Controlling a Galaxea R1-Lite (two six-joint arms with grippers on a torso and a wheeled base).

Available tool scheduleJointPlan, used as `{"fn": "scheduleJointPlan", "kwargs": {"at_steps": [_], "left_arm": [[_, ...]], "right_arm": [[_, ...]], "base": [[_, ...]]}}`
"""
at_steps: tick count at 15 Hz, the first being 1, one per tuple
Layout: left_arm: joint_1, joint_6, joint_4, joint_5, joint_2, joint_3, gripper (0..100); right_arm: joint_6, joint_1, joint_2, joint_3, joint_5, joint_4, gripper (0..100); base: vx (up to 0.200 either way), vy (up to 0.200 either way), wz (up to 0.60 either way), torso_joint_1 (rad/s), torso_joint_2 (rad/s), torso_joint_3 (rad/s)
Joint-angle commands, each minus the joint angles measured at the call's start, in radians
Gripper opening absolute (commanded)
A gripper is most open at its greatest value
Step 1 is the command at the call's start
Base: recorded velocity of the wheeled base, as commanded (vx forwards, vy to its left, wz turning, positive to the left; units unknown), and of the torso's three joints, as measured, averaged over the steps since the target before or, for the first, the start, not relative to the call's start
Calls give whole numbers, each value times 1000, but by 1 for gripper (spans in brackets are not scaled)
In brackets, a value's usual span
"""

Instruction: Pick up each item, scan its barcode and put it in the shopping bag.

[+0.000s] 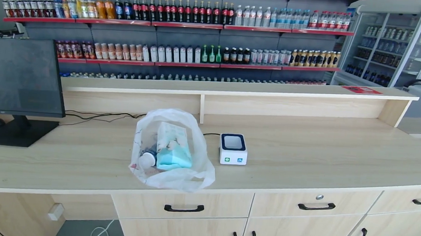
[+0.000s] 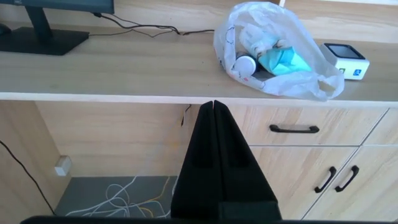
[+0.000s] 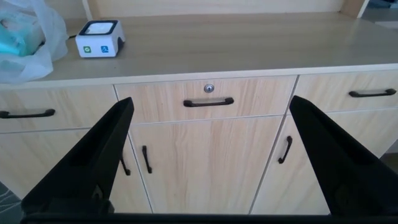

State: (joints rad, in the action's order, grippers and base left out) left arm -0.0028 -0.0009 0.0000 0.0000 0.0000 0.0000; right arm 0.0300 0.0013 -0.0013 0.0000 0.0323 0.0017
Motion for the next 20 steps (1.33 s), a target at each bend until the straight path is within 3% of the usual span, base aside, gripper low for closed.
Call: {"fn": "scheduleJointPlan", "kwargs": {"at_steps": [1, 9, 13, 18, 20], "left_arm": [[0, -1, 0, 0, 0, 0, 0], [0, -1, 0, 0, 0, 0, 0], [0, -2, 0, 0, 0, 0, 0], [0, -4, 0, 0, 0, 0, 0], [0, -2, 0, 0, 0, 0, 0]], "right_arm": [[1, 0, 1, 0, 0, 0, 100], [25, 0, 1, 0, 0, -2, 100], [22, 0, 1, 0, 0, -2, 100], [21, 0, 1, 0, 0, -2, 100], [24, 0, 1, 0, 0, -2, 100]], "base": [[0, -200, 0, -2, 2, 2], [0, -200, 0, 3, 2, 2], [0, -200, 300, 2, 2, 7], [0, 0, 0, 0, 0, 0], [-200, 0, 0, 7, 7, 2]]}}
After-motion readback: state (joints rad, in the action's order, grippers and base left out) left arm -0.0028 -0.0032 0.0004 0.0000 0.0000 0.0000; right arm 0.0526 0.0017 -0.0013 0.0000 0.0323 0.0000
